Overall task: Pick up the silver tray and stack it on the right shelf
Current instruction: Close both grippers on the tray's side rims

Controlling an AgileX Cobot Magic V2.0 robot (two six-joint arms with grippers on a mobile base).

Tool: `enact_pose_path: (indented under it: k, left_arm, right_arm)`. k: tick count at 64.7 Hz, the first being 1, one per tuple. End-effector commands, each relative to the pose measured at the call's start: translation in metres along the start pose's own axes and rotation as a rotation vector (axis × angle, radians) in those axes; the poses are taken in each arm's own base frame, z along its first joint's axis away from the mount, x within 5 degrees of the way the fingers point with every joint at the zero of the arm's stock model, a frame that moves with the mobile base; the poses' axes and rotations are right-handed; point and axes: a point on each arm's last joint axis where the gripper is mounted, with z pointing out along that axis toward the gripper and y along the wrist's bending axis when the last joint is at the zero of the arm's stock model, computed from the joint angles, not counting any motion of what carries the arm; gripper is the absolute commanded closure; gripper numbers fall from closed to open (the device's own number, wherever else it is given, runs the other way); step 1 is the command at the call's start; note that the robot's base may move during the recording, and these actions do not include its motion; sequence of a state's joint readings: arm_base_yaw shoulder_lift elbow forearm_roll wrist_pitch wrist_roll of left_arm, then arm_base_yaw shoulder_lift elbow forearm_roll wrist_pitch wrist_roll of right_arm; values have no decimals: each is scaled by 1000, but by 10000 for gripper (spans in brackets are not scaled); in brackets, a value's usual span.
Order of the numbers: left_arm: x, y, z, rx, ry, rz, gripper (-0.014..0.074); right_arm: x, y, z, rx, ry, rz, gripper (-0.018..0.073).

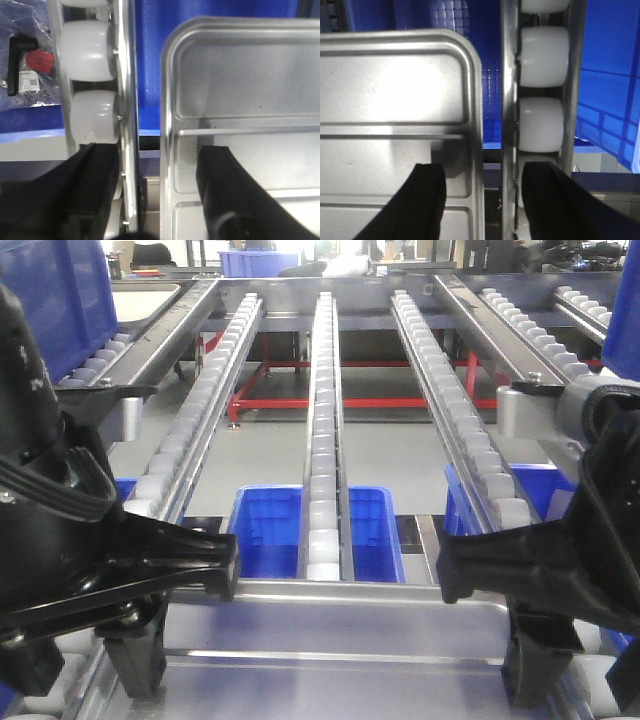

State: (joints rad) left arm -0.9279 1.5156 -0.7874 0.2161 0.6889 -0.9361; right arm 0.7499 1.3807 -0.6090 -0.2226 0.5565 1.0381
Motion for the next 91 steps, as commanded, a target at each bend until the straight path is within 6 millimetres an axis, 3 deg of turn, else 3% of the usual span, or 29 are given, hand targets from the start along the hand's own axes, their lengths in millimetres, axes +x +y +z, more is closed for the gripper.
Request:
enact_pose_path:
  k: [1,45,64,84,91]
  left_arm:
    - [-6,-5,-11,42,-45,-10,334]
    - [-6,-6,-5,29,-32,-5,334]
    - [-6,-6,-5,29,-32,-5,334]
    - [-6,-6,-5,29,-32,-5,335]
    - [-6,-6,-5,30,-30,-8,374]
  right_arm:
    - [-9,8,-10,-59,-58,-10,104]
    - [-9,9,-6,-52,-50,-14,104]
    - [-9,9,-6,-53,-51,-14,181]
    - [-9,9,-6,-53,-51,-14,188]
    - [-9,9,-6,-53,-51,-14,188]
